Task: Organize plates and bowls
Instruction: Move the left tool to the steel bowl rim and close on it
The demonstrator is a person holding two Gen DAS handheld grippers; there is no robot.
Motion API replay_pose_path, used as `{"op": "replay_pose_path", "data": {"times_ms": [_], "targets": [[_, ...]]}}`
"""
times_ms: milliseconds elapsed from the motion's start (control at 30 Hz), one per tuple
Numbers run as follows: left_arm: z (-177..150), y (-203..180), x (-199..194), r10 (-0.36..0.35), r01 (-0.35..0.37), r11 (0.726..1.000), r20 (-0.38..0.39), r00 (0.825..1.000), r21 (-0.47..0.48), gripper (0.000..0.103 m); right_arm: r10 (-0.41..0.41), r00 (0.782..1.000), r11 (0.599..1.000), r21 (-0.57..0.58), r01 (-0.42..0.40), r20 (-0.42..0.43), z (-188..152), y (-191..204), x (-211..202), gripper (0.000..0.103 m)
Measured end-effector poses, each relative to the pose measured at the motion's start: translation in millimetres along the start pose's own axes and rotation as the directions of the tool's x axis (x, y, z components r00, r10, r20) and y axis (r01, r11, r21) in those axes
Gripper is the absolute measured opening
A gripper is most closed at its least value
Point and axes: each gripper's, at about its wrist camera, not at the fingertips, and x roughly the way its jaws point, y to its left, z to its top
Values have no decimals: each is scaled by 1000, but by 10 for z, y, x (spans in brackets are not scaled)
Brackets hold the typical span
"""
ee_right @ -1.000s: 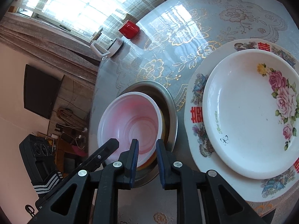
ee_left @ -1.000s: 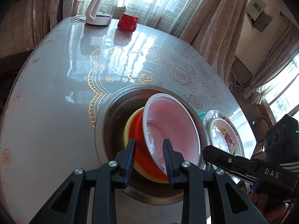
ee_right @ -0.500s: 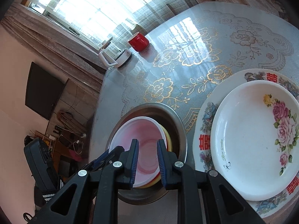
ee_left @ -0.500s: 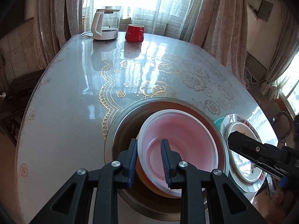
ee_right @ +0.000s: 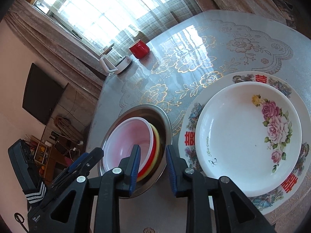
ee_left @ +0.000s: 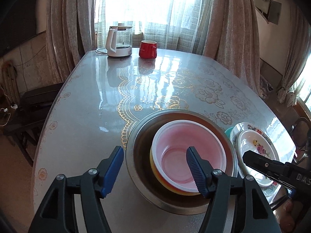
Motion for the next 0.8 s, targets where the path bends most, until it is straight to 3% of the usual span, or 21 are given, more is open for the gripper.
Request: {"op": "replay_pose_path", "data": {"times_ms": [467, 800], "targets": [[-135, 189, -54, -17, 16, 998, -15, 1000, -54, 73, -21, 999, 999, -27, 20, -37, -156, -3, 44, 31], [-188, 530, 3, -49, 41, 986, -41, 998, -162, 74, -35, 998, 999, -32, 33, -55, -181, 15, 128, 31]]}}
